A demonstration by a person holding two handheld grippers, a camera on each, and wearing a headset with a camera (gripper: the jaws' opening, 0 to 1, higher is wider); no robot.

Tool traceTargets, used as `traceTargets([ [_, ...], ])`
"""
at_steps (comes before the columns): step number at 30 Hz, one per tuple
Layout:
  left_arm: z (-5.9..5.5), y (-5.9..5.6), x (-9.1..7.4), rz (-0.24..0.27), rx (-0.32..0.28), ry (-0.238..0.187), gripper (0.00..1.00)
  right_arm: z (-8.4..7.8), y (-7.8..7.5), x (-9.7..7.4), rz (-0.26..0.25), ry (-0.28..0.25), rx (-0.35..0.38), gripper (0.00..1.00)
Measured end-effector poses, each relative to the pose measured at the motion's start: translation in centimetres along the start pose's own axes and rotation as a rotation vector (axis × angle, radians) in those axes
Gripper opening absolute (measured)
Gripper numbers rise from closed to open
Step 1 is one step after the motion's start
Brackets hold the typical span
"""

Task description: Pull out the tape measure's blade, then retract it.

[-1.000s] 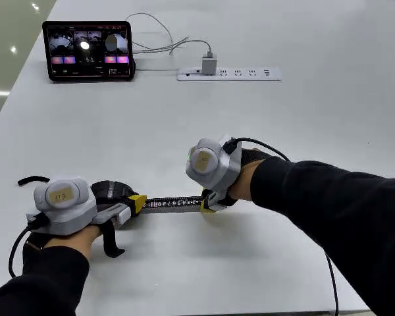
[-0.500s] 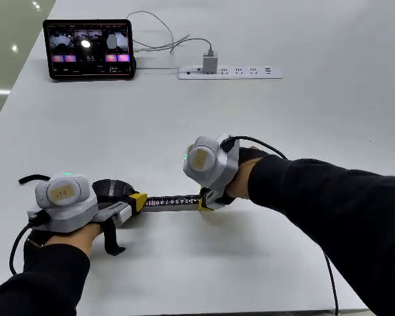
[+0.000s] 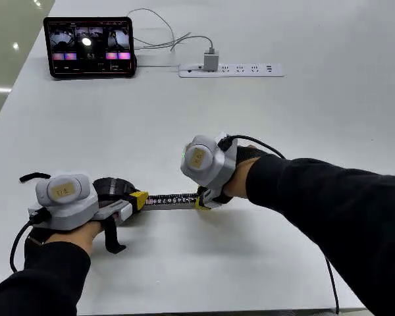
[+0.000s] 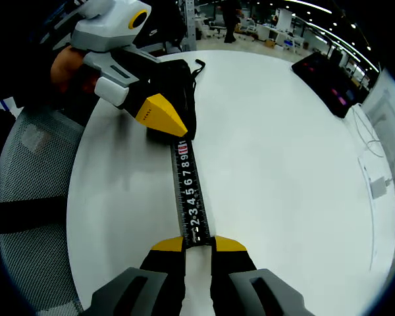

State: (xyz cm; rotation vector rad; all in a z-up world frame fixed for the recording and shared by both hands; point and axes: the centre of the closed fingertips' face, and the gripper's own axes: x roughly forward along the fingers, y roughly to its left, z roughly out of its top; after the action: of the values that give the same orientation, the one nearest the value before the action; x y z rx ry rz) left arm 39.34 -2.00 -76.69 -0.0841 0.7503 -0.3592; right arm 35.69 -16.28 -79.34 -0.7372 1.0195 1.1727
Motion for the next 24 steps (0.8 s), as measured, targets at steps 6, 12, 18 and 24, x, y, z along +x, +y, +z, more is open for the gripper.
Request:
traceTargets([
  [6, -0.02, -0.08, 0.00, -0.001, 0.000, 0.002, 0.64, 0.26, 0.06, 0.04, 0.001, -0.005, 0.004, 0.10],
  [12, -0.06, -0.12, -0.03, -0.001, -0.002, 0.004, 0.64, 0.46, 0.13, 0.11, 0.003, -0.006, 0.009, 0.10],
  [18, -0.08, -0.17, -0.05, -0.002, -0.004, 0.005, 0.64, 0.66, 0.15, 0.21, 0.000, -0.006, 0.024, 0.10],
  [24, -0.08, -0.20, 0.00, -0.004, -0.004, 0.008, 0.64, 0.87, 0.20, 0.31, -0.008, -0.005, 0.014, 0.10],
])
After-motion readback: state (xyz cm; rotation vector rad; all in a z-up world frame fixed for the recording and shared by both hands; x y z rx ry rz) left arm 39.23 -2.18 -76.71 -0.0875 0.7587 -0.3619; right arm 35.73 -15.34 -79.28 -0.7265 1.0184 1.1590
